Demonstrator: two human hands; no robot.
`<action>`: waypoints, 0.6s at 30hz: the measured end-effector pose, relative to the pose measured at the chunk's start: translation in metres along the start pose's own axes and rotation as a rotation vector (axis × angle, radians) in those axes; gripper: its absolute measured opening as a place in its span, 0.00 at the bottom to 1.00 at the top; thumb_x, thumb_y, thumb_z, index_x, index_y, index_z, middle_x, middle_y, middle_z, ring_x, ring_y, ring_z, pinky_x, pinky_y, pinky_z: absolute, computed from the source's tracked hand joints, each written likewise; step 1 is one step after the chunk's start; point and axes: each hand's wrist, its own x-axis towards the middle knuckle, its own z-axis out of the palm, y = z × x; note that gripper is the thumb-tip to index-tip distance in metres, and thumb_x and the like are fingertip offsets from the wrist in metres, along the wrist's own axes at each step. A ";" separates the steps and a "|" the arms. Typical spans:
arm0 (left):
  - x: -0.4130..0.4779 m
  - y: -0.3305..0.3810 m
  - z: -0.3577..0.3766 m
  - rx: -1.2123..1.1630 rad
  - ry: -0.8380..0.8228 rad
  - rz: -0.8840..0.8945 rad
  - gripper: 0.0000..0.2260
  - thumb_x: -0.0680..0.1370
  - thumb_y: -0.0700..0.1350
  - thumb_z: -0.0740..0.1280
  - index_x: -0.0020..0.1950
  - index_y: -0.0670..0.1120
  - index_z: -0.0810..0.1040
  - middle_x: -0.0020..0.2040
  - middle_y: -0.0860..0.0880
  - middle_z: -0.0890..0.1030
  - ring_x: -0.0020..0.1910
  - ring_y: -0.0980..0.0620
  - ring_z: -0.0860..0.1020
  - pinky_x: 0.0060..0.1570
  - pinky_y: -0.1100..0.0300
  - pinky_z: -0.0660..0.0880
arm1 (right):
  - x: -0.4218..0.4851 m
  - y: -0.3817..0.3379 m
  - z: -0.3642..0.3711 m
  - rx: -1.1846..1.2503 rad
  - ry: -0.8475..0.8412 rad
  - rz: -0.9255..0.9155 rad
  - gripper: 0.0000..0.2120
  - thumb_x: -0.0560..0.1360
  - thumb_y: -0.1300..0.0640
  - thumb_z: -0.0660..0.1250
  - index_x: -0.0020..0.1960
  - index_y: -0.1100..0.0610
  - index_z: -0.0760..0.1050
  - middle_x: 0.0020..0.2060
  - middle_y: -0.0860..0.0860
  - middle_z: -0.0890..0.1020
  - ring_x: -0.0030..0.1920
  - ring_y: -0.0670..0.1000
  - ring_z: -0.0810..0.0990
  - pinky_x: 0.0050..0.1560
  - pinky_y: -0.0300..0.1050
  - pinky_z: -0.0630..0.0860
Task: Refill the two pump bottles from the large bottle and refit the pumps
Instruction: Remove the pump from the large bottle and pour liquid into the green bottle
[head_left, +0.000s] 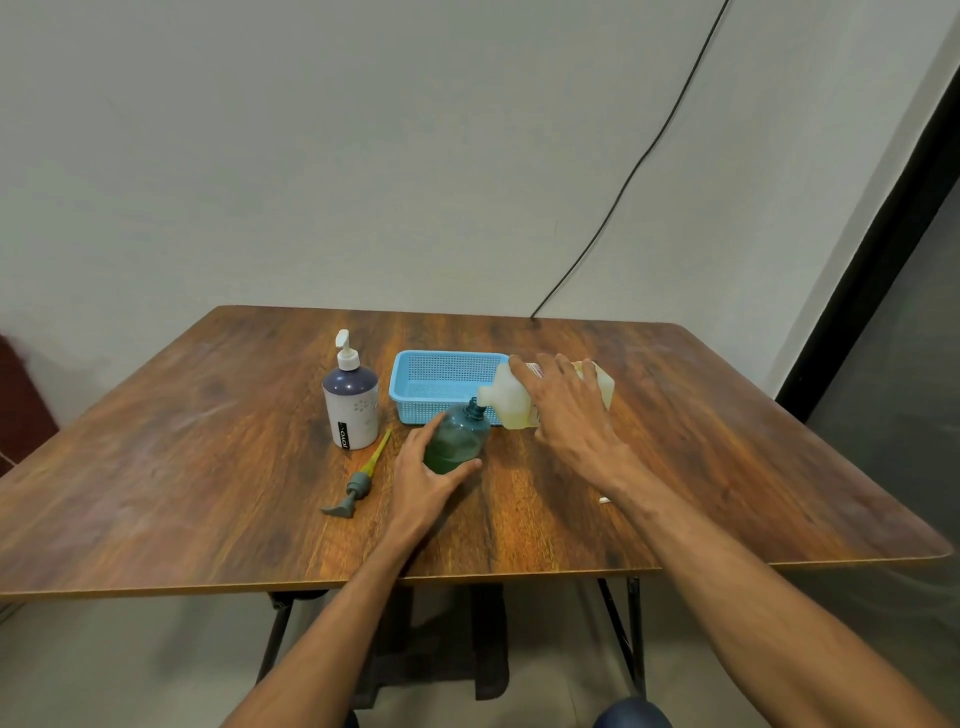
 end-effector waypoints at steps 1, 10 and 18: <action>0.000 0.000 0.000 0.001 0.001 0.001 0.36 0.70 0.52 0.79 0.74 0.57 0.67 0.66 0.58 0.70 0.66 0.57 0.70 0.64 0.60 0.70 | 0.000 0.000 0.000 0.000 -0.001 0.000 0.43 0.70 0.56 0.76 0.79 0.50 0.57 0.71 0.58 0.71 0.72 0.62 0.67 0.71 0.68 0.62; 0.000 0.000 0.000 0.001 0.006 -0.001 0.37 0.70 0.51 0.79 0.76 0.52 0.67 0.65 0.58 0.70 0.65 0.59 0.70 0.59 0.69 0.67 | 0.001 0.000 0.003 -0.003 0.002 0.000 0.45 0.68 0.54 0.78 0.78 0.50 0.57 0.70 0.57 0.72 0.71 0.62 0.68 0.70 0.68 0.62; 0.000 0.000 0.000 -0.010 0.002 0.008 0.36 0.70 0.50 0.79 0.74 0.56 0.67 0.65 0.58 0.71 0.65 0.58 0.71 0.62 0.64 0.69 | 0.001 0.001 0.003 -0.009 -0.001 0.001 0.45 0.68 0.56 0.78 0.78 0.50 0.58 0.70 0.58 0.72 0.71 0.63 0.68 0.71 0.70 0.62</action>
